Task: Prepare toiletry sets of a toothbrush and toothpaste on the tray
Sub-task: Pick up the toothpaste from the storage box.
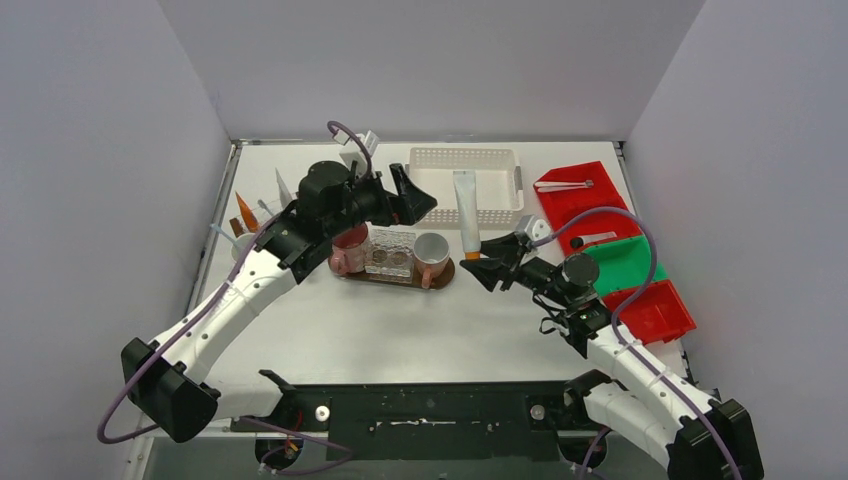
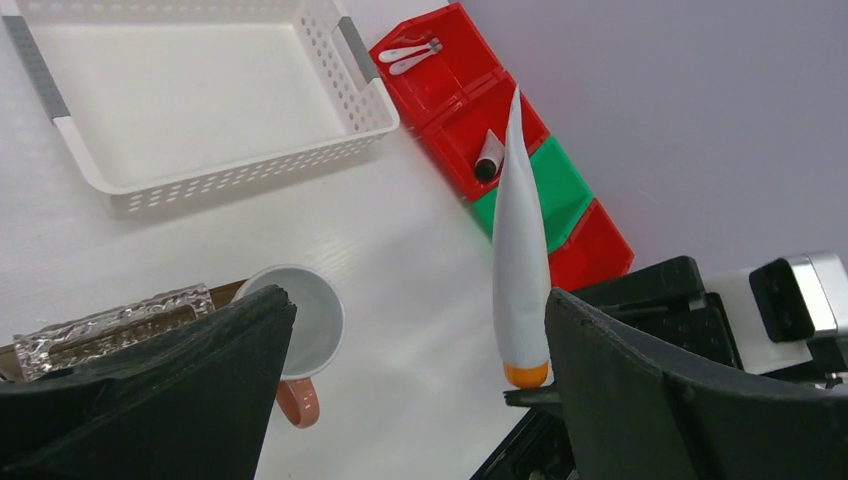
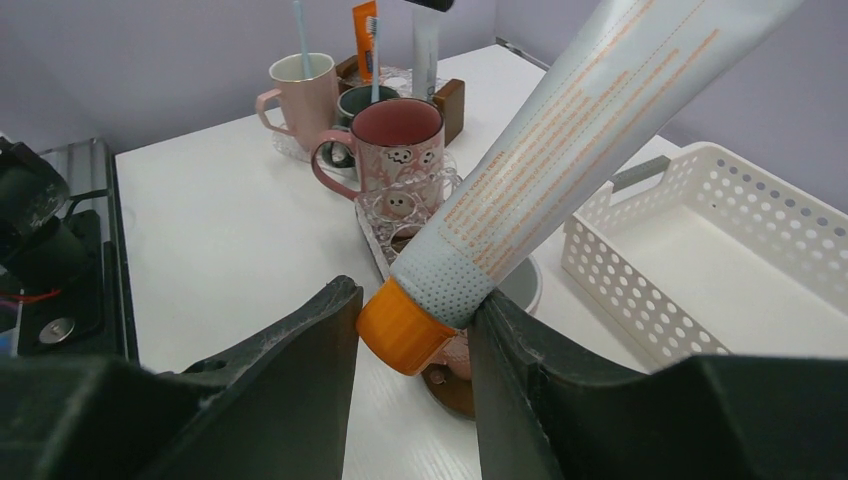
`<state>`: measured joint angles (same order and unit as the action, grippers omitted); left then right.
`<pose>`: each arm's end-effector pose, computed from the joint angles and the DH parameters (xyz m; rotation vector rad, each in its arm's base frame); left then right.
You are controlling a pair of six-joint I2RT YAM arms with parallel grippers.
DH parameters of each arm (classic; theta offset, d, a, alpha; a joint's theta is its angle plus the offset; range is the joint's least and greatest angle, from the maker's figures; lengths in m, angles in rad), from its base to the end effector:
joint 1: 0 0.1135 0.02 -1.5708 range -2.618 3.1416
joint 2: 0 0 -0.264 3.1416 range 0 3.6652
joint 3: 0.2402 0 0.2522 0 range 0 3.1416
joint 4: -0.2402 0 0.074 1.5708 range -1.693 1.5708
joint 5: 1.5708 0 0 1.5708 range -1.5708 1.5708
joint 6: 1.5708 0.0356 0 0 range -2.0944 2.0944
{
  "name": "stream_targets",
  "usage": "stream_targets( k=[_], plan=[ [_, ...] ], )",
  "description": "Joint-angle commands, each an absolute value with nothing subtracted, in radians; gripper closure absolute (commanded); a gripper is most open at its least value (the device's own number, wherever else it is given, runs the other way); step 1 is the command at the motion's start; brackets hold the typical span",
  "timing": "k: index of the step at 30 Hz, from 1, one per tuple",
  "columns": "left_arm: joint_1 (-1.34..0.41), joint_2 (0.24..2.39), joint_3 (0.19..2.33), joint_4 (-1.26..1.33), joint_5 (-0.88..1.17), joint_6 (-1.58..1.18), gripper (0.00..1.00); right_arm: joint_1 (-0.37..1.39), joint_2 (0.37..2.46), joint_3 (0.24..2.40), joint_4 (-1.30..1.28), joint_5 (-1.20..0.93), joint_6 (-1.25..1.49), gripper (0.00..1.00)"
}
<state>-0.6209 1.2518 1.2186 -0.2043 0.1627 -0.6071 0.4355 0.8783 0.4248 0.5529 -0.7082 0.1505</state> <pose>0.2326 -0.1735 0.3903 0.1366 1.9212 -0.9994 0.1702 0.1047 0.2733 -0.7976 1.3607 0.9827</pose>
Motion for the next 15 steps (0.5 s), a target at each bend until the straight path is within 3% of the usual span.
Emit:
stream_targets(
  k=[1,11,15],
  plan=[
    [-0.628,1.286,1.293,-0.107,0.212,-0.667,0.05,0.47,0.848,0.424,0.667,-0.748,0.077,1.0],
    [-0.64,1.393,1.375,-0.104,0.287,-0.693,0.06,0.549,0.848,0.446,0.581,-0.745,0.007,1.0],
    [-0.64,1.413,1.384,-0.111,0.32,-0.698,0.14,0.563,0.836,0.451,0.556,-0.728,-0.031,1.0]
  ],
)
